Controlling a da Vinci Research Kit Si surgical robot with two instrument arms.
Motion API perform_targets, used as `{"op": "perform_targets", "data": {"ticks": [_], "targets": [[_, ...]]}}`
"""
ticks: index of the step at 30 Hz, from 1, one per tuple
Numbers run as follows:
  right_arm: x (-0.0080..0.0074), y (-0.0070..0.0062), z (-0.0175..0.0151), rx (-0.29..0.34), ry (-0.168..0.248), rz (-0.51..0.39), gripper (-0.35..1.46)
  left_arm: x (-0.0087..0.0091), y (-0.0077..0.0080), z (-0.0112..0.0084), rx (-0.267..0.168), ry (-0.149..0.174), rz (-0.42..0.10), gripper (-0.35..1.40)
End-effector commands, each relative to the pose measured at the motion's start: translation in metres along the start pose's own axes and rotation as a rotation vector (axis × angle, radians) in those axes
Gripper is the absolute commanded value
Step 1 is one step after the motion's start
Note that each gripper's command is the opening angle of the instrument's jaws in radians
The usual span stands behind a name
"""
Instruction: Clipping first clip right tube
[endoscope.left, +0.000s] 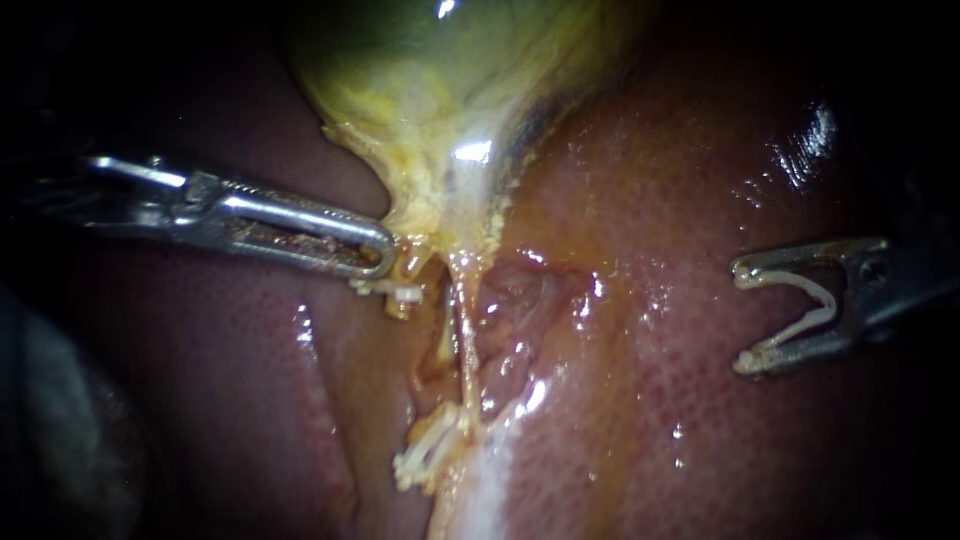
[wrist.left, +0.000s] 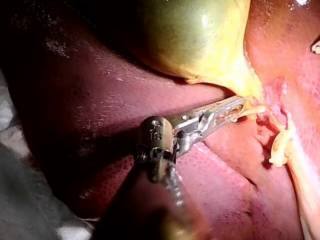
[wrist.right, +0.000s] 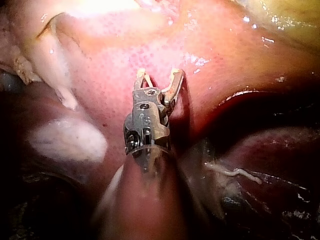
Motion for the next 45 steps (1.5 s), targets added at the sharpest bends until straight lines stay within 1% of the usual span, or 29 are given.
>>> {"op": "perform_targets", "data": {"ticks": [1, 4, 5, 7, 8, 11, 12, 15, 16, 24, 26, 28, 31, 33, 36, 39, 42, 45], "targets": [[0.0000, 0.0000, 0.0000, 0.000, 0.000, 0.000, 0.49, 0.0001, 0.0002, -0.0003, -0.002, -0.001, -0.001, -0.35], [0.0000, 0.0000, 0.0000, 0.000, 0.000, 0.000, 0.49, 0.0008, 0.0008, -0.0015, -0.010, -0.006, -0.005, -0.35], [0.0000, 0.0000, 0.0000, 0.000, 0.000, 0.000, 0.49, 0.0012, 0.0011, -0.0023, -0.013, -0.007, -0.008, -0.35], [0.0000, 0.0000, 0.0000, 0.000, 0.000, 0.000, 0.49, 0.0019, 0.0016, -0.0038, -0.004, -0.003, -0.012, -0.35], [0.0000, 0.0000, 0.0000, 0.000, 0.000, 0.000, 0.49, 0.0022, 0.0018, -0.0047, 0.001, 0.002, -0.015, -0.35], [0.0000, 0.0000, 0.0000, 0.000, 0.000, 0.000, 0.49, 0.0036, 0.0025, -0.0079, 0.008, 0.031, -0.032, -0.35], [0.0000, 0.0000, 0.0000, 0.000, 0.000, 0.000, 0.49, 0.0039, 0.0026, -0.0086, 0.010, 0.037, -0.029, -0.35], [0.0000, 0.0000, 0.0000, 0.000, 0.000, 0.000, 0.49, 0.0046, 0.0028, -0.0104, 0.017, 0.053, -0.026, -0.35], [0.0000, 0.0000, 0.0000, 0.000, 0.000, 0.000, 0.49, 0.0047, 0.0029, -0.0106, 0.018, 0.053, -0.022, -0.35], [0.0001, 0.0000, -0.0001, 0.001, 0.000, 0.001, 0.50, 0.0046, 0.0030, -0.0107, 0.019, 0.057, -0.023, -0.35], [0.0003, -0.0001, -0.0003, 0.002, 0.006, 0.002, 0.50, 0.0046, 0.0030, -0.0107, 0.019, 0.057, -0.023, -0.35], [0.0007, -0.0002, -0.0006, 0.005, 0.024, 0.007, 0.50, 0.0046, 0.0030, -0.0107, 0.019, 0.057, -0.023, -0.35], [0.0019, -0.0003, -0.0012, 0.016, 0.080, 0.022, 0.50, 0.0046, 0.0030, -0.0107, 0.019, 0.058, -0.023, -0.35], [0.0031, -0.0004, -0.0015, 0.031, 0.132, 0.035, 0.50, 0.0045, 0.0029, -0.0106, 0.020, 0.058, -0.023, -0.35], [0.0048, -0.0008, -0.0013, 0.054, 0.164, 0.044, 0.50, 0.0044, 0.0029, -0.0105, 0.021, 0.058, -0.022, -0.35], [0.0064, -0.0015, -0.0004, 0.080, 0.191, 0.041, 0.49, 0.0043, 0.0029, -0.0104, 0.021, 0.059, -0.022, -0.35], [0.0081, -0.0019, 0.0010, 0.093, 0.223, 0.069, 0.49, 0.0043, 0.0029, -0.0104, 0.021, 0.059, -0.022, -0.35], [0.0097, -0.0021, 0.0022, 0.106, 0.254, 0.105, 0.50, 0.0043, 0.0029, -0.0104, 0.021, 0.059, -0.022, -0.35]]}}
